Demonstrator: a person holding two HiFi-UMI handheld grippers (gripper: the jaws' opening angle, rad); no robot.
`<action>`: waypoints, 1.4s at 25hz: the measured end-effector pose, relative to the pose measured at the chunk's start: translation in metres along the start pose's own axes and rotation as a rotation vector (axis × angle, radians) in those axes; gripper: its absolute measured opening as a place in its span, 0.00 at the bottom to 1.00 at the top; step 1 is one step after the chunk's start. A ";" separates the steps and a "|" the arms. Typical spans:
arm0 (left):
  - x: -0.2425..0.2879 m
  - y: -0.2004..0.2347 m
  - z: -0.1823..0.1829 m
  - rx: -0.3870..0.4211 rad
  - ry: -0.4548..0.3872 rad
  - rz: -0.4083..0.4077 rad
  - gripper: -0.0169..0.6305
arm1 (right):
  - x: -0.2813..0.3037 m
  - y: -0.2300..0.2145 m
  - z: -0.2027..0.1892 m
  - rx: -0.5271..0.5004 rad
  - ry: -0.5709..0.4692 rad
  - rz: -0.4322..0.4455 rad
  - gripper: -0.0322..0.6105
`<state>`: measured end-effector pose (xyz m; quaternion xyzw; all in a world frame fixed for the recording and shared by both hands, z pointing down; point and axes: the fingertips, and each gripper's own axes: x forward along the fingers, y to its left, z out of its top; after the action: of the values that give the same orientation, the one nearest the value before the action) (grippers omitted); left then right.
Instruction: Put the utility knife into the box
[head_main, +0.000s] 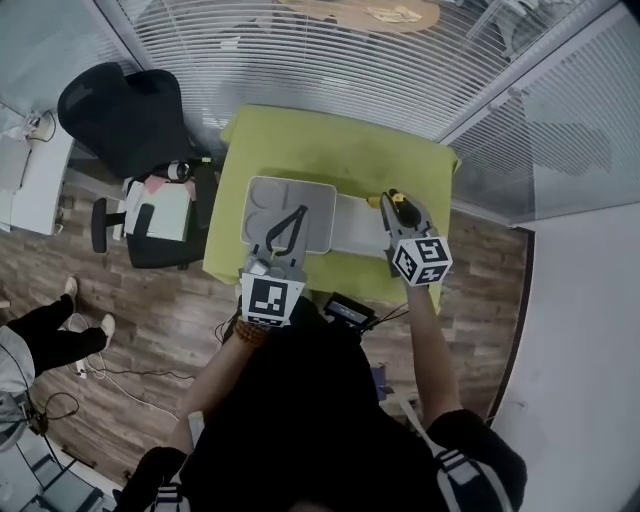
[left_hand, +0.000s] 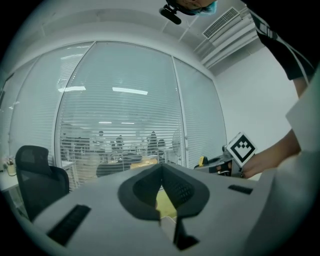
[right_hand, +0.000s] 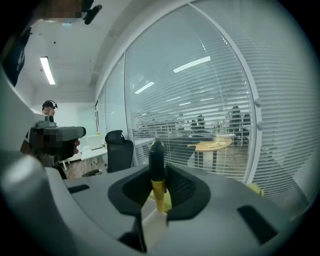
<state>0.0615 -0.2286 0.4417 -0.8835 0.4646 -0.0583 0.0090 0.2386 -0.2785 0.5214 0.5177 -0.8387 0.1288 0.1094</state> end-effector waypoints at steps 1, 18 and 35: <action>0.000 -0.002 -0.001 -0.005 0.004 0.000 0.04 | 0.002 -0.002 -0.007 0.003 0.015 0.006 0.15; -0.005 0.005 -0.016 -0.023 0.028 0.037 0.04 | 0.041 -0.002 -0.095 -0.038 0.158 0.083 0.15; -0.007 0.004 -0.023 -0.016 0.048 0.058 0.04 | 0.074 0.014 -0.159 -0.098 0.266 0.178 0.15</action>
<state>0.0518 -0.2241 0.4632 -0.8681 0.4905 -0.0756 -0.0074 0.2015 -0.2825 0.6932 0.4138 -0.8647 0.1642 0.2326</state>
